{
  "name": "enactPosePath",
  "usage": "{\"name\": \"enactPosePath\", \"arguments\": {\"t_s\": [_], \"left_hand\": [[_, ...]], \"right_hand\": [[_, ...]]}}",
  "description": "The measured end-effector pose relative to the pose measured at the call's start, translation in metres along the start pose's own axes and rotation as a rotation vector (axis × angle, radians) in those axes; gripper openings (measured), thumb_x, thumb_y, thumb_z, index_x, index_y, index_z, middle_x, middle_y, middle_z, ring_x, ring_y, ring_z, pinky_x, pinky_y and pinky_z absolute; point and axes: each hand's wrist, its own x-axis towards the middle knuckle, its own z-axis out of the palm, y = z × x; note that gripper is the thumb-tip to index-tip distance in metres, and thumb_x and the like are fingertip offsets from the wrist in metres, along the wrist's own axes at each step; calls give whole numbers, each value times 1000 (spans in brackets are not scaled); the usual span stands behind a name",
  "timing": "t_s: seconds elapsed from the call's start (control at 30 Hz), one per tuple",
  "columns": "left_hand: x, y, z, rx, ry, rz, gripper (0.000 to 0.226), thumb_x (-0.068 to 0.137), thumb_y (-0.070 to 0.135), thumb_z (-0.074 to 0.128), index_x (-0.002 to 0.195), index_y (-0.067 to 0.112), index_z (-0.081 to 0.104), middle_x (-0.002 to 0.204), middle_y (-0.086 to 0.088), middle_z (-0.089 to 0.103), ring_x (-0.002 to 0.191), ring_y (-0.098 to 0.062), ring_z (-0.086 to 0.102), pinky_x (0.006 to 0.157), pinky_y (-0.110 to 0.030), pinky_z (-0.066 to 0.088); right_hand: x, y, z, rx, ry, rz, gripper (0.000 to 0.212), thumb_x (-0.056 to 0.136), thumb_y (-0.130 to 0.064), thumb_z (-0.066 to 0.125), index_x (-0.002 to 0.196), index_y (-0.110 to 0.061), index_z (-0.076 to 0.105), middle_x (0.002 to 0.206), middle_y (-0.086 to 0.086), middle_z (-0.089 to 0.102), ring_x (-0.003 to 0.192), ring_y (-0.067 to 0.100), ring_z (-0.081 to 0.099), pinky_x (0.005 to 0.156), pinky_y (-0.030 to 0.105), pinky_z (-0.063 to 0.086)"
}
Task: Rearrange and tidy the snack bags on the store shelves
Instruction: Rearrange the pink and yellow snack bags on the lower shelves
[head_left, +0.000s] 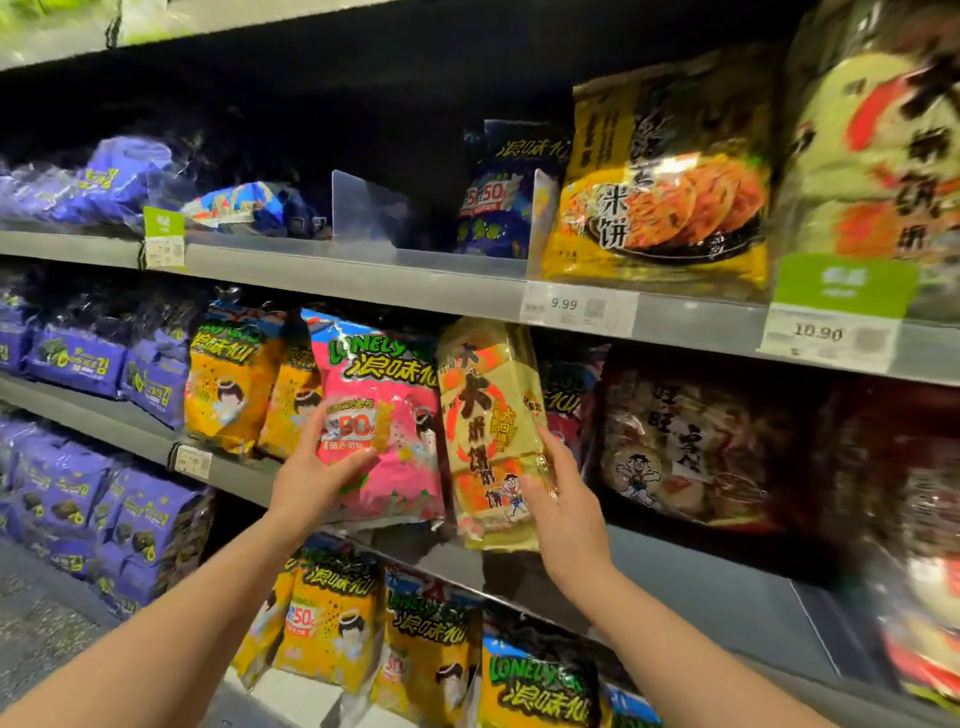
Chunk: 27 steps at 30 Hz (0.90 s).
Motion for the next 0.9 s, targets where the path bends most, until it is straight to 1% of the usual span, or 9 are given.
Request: {"name": "enactPosePath", "arguments": {"t_s": [0.2,0.3,0.37,0.47,0.6,0.7,0.77,0.83,0.9], "left_hand": [[36,-8,15,16,-35,-2,73,83,40,66,145,35,27,112,4,58,99,-20,58,89,-39,49],[51,-14,22,19,-37,69,67,85,32,67,142,33,33,112,7,56,104,-18,58,87,-37,50],[61,-16,34,16,-68,99,68,87,29,65,145,31,30,120,7,52,114,-17,54,94,-37,47],[72,-27,55,193,-31,109,75,86,39,62,149,29,22,129,-7,41,120,-26,44,102,-39,37],[72,-42,57,396,111,28,60,92,44,51,145,23,32,123,-20,46,117,-36,45,91,-40,40],[75,-50,52,328,52,-6,48,98,33,41,142,14,37,132,-20,51,121,-38,47,91,-40,39],[75,-49,50,191,-30,-64,47,97,36,39,138,13,40,133,-16,52,118,-38,50,94,-41,40],[75,-46,53,61,-99,-118,51,96,42,39,140,17,35,135,-12,51,119,-35,50,97,-39,40],[73,-44,56,-15,-107,-130,52,98,37,40,145,19,27,134,-6,47,124,-30,46,95,-33,37]], "right_hand": [[3,15,-5,15,-9,-30,50,94,-32,46,119,-71,27,140,-17,47,124,8,48,102,42,44],[5,25,-2,51,0,-28,54,96,-28,46,112,-76,28,134,-20,50,120,7,51,99,42,46],[6,30,1,112,7,-4,54,96,-24,48,109,-74,33,126,-25,53,116,4,53,99,43,47],[8,36,6,160,4,9,55,96,-21,49,107,-74,37,118,-29,56,111,-2,55,98,43,48],[11,41,10,210,25,1,56,96,-16,50,106,-71,41,115,-28,58,111,-3,56,100,41,48],[10,41,14,249,33,2,58,96,-13,50,106,-69,42,112,-29,60,109,-5,57,100,38,48],[10,41,17,260,39,16,58,96,-13,50,105,-69,42,114,-27,59,110,-5,55,101,38,47],[9,43,18,263,39,13,59,96,-14,50,104,-71,41,117,-26,57,113,-2,55,100,38,47],[8,43,17,273,33,7,56,96,-14,49,106,-69,42,118,-26,57,110,-8,55,96,32,49]]}}
